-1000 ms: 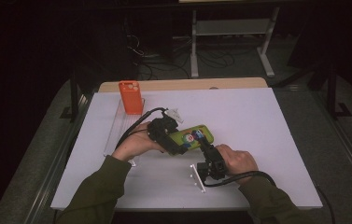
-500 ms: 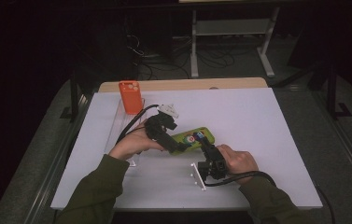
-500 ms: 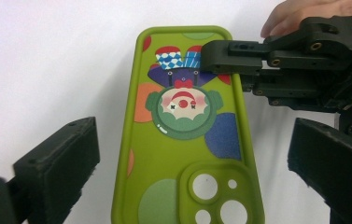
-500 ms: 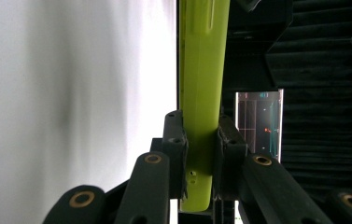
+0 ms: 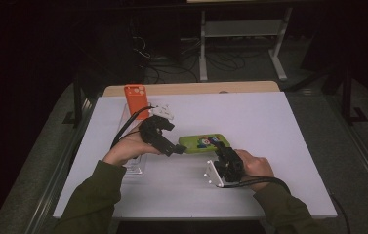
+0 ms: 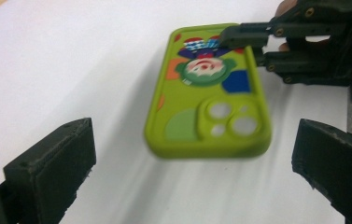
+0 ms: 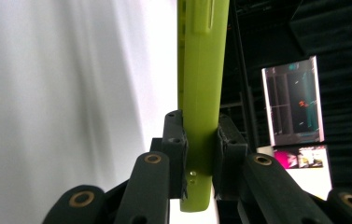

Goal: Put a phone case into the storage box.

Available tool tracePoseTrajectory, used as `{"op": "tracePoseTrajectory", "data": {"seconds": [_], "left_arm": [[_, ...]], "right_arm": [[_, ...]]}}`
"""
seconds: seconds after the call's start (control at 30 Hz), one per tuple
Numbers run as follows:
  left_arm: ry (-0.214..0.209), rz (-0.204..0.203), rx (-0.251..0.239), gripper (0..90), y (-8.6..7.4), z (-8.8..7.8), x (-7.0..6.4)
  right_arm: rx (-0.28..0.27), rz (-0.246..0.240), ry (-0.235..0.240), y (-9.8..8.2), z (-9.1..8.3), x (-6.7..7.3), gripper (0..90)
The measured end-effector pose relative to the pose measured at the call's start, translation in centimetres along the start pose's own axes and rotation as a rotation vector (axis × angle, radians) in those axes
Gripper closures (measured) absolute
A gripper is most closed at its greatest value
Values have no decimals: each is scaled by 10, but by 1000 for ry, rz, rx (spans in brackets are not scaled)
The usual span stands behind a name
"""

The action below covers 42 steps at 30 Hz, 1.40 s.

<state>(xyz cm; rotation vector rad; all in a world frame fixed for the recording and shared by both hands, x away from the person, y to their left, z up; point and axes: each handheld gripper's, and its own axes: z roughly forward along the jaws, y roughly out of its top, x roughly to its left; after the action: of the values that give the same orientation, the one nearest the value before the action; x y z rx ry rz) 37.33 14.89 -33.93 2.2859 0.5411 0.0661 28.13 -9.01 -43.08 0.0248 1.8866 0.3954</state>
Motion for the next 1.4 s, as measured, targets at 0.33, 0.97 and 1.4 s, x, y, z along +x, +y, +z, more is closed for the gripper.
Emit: {"op": "tracePoseTrajectory", "data": {"seconds": [0.33,0.97,1.4], "left_arm": [[37,-19,-40,0,-8,-8,4],[74,-80,-167,0,-5,-2,3],[71,-141,-276,0,1,11,-3]], "right_arm": [[40,245,123,-8,2,-15,763],[15,920,424,-21,10,-40,763],[-38,1124,537,-20,12,-43,762]]}}
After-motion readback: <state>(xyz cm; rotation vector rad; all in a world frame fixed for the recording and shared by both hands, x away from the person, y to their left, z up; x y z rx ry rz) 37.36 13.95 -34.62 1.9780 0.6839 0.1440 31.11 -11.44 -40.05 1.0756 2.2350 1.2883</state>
